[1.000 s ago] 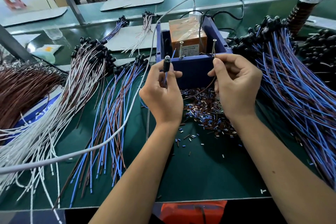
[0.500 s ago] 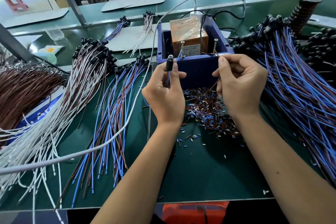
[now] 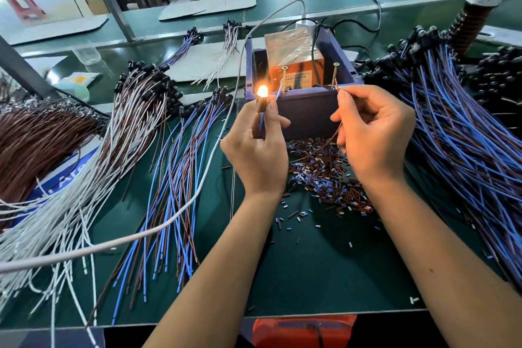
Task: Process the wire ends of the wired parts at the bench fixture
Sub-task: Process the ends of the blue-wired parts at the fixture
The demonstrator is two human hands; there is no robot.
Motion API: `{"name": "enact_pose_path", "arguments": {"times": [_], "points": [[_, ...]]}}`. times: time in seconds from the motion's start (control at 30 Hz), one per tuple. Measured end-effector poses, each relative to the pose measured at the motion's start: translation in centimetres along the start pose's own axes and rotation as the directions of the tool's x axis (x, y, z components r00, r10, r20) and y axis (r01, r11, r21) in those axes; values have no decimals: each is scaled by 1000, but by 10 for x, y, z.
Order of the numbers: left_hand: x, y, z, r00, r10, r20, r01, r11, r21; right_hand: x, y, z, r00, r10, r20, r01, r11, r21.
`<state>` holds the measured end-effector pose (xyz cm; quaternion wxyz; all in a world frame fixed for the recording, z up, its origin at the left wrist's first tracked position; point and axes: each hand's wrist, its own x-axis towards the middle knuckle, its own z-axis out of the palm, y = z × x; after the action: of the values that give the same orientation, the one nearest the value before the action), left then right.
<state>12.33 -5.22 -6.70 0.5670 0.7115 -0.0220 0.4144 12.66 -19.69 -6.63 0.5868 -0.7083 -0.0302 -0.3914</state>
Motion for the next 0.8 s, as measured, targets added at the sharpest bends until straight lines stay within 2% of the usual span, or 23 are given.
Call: {"name": "enact_pose_path", "arguments": {"times": [0.37,0.5,0.57,0.7,0.8], "points": [[0,2,-1,1000,-21,7,21,1000,-15,-1,-3,-2,1000,-5,10,5,1000,-15],[-2,7,-3,992,93,-80,-91,995,34,-2,-4,-4,999,38,-14,-38,999,5],[-5,13,-2,989,129,-73,-128,991,24,-2,-5,-6,999,37,-35,-38,999,-3],[-10,44,17,995,3,101,6,995,-96,3,-13,-18,998,5,-62,-8,999,-53],[-6,73,41,939,-54,339,83,994,-72,12,-24,-41,994,0,-105,-14,990,-140]]}}
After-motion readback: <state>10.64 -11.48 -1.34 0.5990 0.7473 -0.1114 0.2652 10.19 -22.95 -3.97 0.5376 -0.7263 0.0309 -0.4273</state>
